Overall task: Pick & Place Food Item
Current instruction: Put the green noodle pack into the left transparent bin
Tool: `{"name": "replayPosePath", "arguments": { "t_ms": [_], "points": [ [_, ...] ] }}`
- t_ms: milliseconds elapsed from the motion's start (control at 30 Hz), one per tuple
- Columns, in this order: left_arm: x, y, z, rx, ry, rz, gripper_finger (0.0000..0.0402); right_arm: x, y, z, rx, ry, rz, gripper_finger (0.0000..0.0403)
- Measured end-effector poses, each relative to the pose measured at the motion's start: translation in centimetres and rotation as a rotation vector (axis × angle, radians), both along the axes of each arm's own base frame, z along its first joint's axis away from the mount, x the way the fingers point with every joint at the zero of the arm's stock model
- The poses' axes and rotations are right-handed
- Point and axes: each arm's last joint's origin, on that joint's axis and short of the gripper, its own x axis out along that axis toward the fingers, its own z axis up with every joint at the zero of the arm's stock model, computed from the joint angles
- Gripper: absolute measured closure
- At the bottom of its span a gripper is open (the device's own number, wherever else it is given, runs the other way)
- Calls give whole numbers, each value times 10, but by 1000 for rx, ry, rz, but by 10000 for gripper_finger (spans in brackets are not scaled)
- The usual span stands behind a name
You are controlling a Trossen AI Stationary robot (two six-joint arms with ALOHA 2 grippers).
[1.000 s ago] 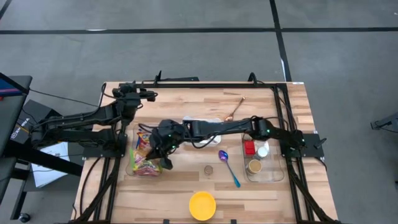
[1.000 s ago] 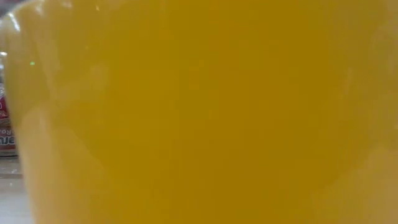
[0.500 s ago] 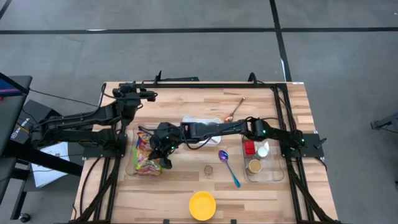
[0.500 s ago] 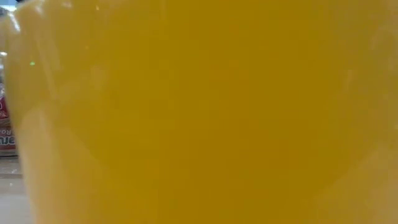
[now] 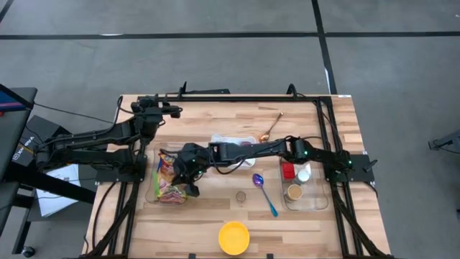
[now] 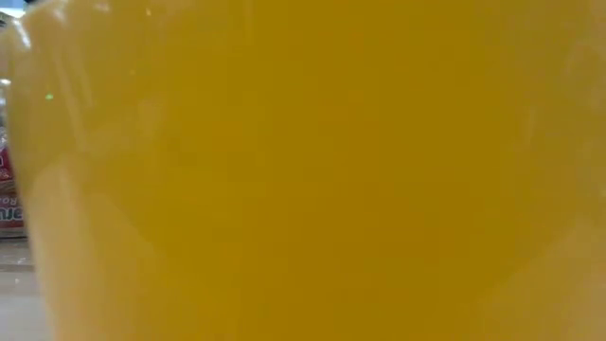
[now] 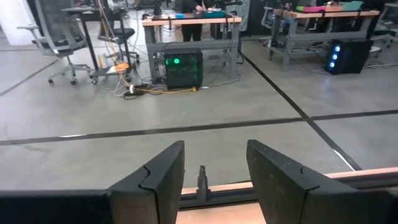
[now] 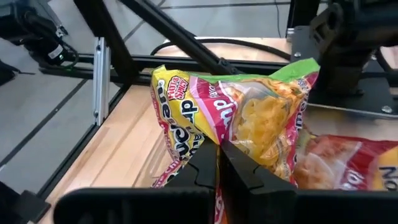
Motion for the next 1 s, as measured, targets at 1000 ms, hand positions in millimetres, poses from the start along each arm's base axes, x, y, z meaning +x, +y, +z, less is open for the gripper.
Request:
{"name": "replayPosePath", "arguments": {
  "t_ms": [1000],
  "points": [
    [-12, -26, 20, 27, -30, -302, 234, -32, -45, 64, 248, 100, 159, 256]
  ]
}}
